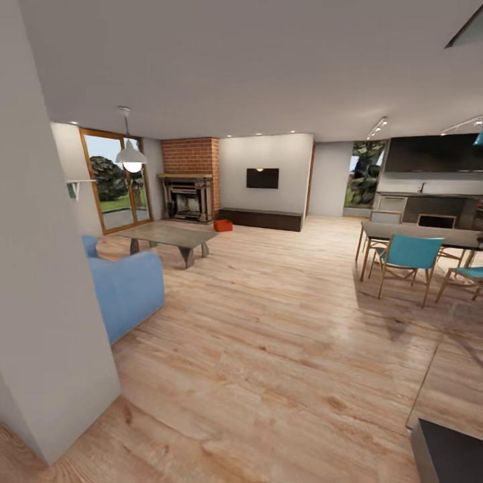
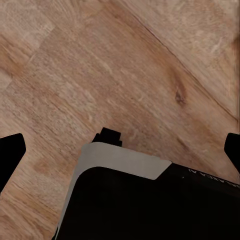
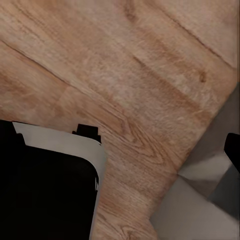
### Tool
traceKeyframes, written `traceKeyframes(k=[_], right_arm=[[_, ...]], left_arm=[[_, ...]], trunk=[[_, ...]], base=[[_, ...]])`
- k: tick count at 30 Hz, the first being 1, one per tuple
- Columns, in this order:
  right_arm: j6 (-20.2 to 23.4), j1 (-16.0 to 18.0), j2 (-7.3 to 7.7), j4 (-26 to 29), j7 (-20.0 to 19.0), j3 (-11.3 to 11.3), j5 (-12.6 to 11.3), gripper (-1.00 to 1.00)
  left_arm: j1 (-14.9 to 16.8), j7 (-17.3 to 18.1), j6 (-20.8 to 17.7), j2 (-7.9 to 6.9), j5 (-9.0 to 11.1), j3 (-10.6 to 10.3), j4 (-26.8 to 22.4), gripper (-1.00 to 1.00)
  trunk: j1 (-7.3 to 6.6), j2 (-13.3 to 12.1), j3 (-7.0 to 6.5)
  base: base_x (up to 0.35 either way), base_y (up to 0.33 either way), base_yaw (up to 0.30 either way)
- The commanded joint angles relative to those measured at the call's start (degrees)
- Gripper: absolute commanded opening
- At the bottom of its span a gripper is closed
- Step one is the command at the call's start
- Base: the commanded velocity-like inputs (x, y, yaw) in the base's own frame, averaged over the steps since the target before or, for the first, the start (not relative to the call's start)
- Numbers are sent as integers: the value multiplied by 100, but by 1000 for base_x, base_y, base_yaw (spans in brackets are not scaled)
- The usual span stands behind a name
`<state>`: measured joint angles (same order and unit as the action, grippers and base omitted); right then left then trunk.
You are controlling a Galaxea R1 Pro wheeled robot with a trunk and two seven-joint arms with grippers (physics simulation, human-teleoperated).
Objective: Move the two storage containers from the living room to the garage. In the garage, place one container on the floor and stack the other container on top of it (either order is fine).
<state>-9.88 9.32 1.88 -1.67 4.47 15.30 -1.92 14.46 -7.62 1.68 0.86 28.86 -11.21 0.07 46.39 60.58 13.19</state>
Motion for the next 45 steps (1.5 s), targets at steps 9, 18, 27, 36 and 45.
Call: traceKeyframes(k=[9, 18, 27, 36, 45], right_arm=[[-31, 7, -3, -17, 16, 47, -19, 100], [-42, 8, -3, -16, 19, 44, -20, 100], [-31, 6, -7, -17, 18, 35, -20, 100], [-31, 7, -4, -16, 14, 41, -19, 100], [-31, 5, -3, -18, 10, 52, -19, 100]], left_arm=[[4, -18, 11, 2, 49, -50, 2, 100], [4, -18, 10, 4, 49, -49, 2, 100], [4, -20, 16, 3, 49, -50, 2, 100], [4, -19, 16, 2, 49, -48, 2, 100], [4, -17, 8, 3, 49, -50, 2, 100]], trunk=[[4, 4, 7], [4, 4, 7], [4, 4, 7], [4, 4, 7], [4, 4, 7]], base=[[323, 0, -2], [323, 0, -3], [323, 0, -214], [323, 0, -135], [323, 0, -4]])
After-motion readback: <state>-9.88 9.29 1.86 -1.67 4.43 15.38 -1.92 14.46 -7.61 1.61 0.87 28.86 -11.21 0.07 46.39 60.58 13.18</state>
